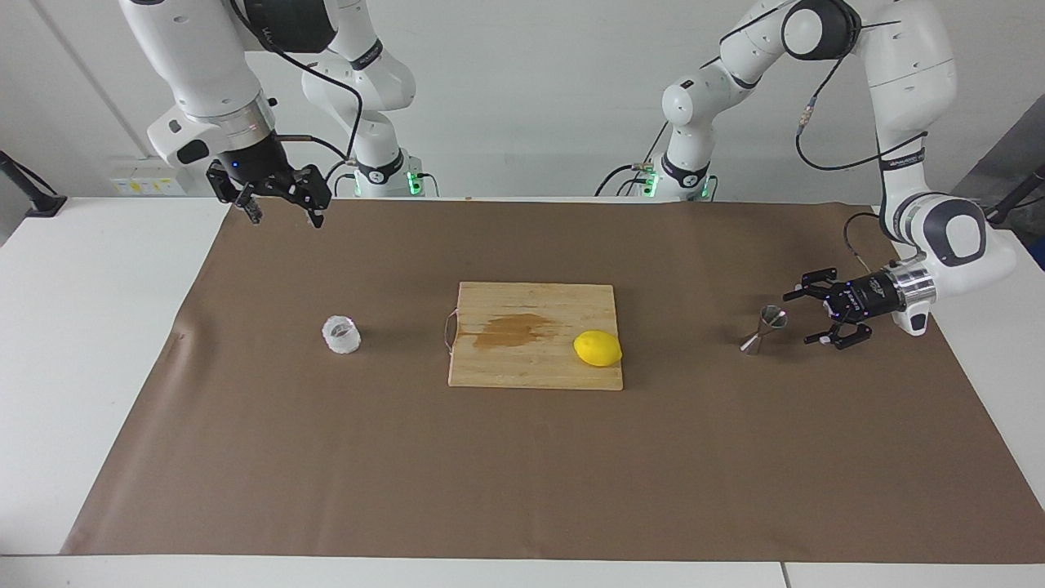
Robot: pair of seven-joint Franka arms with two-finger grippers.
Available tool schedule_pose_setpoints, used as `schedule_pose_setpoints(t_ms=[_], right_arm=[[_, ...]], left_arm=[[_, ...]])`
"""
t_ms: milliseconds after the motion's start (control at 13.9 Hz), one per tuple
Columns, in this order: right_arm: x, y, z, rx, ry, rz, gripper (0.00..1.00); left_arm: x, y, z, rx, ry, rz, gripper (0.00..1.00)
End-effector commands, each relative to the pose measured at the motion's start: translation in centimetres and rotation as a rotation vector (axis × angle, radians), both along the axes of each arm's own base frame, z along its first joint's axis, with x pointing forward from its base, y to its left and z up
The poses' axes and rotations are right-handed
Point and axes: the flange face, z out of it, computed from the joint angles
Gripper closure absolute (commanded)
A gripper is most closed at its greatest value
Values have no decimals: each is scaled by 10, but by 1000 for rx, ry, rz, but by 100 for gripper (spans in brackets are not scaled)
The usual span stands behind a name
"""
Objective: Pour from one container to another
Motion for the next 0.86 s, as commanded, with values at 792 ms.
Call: schedule_pose_setpoints(t_ms=[792], right_arm=[[-8, 0, 1, 23, 2, -14, 0]], left_arm=[[-4, -27, -19, -106, -35, 75, 0]])
